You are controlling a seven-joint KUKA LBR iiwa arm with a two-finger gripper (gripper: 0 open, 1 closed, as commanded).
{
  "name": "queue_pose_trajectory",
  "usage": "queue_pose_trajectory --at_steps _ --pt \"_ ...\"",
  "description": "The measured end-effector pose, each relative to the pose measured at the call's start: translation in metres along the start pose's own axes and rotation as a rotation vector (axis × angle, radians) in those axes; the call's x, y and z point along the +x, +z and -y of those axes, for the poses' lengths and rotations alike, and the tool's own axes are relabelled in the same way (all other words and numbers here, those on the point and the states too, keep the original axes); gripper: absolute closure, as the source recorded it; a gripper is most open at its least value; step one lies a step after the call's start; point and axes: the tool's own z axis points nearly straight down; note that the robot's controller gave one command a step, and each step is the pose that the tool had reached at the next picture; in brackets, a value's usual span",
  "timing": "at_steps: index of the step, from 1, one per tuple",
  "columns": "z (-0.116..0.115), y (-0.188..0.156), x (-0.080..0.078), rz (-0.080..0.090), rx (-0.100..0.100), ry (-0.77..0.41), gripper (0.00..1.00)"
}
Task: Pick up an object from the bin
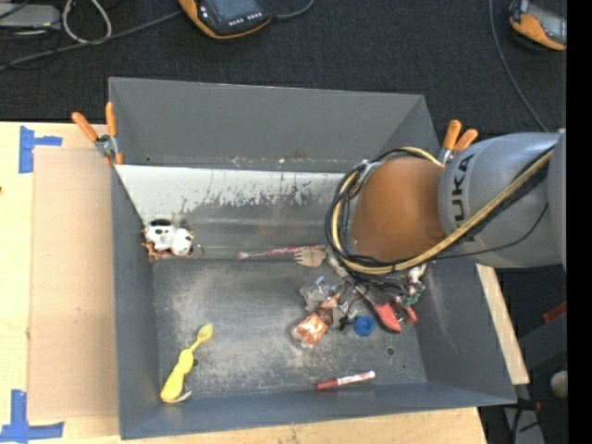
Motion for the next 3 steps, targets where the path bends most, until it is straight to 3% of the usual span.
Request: queue_pose_trajectory --at_steps 1,2,3 --pt "0.007 0.001 -0.006 0.000 0.000 -0.023 1.00" --pt "0.013 -0.072 0.004 -0.003 -0.004 -0.006 1.00" --pt "0.026 -0.149 0.000 -0.005 -0.007 -0.012 1.00"
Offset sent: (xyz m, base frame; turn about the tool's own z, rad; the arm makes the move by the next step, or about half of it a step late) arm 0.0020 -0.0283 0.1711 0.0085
